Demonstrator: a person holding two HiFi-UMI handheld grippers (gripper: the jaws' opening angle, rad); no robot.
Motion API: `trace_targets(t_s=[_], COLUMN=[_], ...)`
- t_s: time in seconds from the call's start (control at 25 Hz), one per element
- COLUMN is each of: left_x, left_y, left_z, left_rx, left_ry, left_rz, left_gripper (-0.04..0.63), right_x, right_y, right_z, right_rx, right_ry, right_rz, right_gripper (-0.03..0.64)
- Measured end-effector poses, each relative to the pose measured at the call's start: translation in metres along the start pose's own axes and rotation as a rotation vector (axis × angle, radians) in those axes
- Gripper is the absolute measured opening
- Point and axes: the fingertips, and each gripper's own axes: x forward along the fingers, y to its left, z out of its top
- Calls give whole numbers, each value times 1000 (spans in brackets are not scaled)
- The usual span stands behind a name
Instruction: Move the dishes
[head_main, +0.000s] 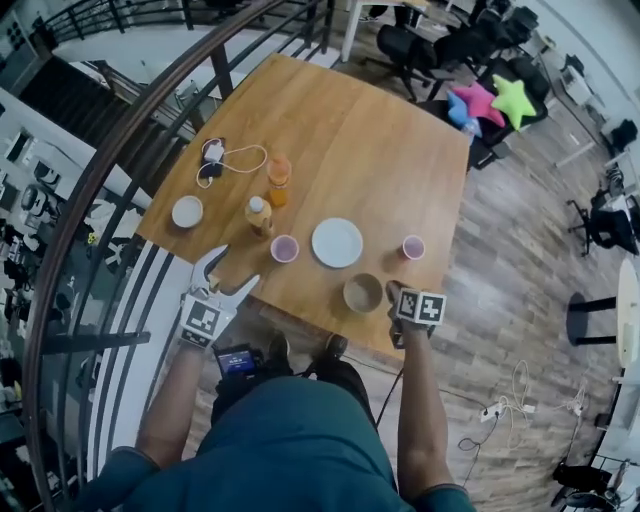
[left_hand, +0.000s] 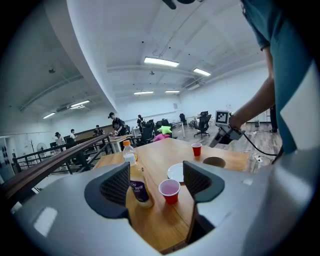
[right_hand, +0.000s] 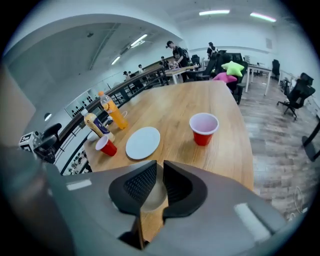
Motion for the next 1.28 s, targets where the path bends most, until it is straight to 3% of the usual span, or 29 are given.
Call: trace_targets(t_s=[0.4,0.76,0.92,1.28], left_x=[-34,-53,-58,-60], left_y=[20,24,21,19], left_z=[31,80,101,117], left_rx=[10,-44,-100,-97], left_ry=[-39,-104,-145,-186], left_rz=[-10,-64,-88,-115], left_gripper=[329,330,329,330], right_x=[-133,-273,-291,-280], right_y=[114,231,252,265], right_z=[126,168,164,153], right_rx=[-298,-481,-516,-526], right_ry=[-504,-928,-955,-909], right_rz=[78,163,132,123], right_gripper=[28,49,51,51])
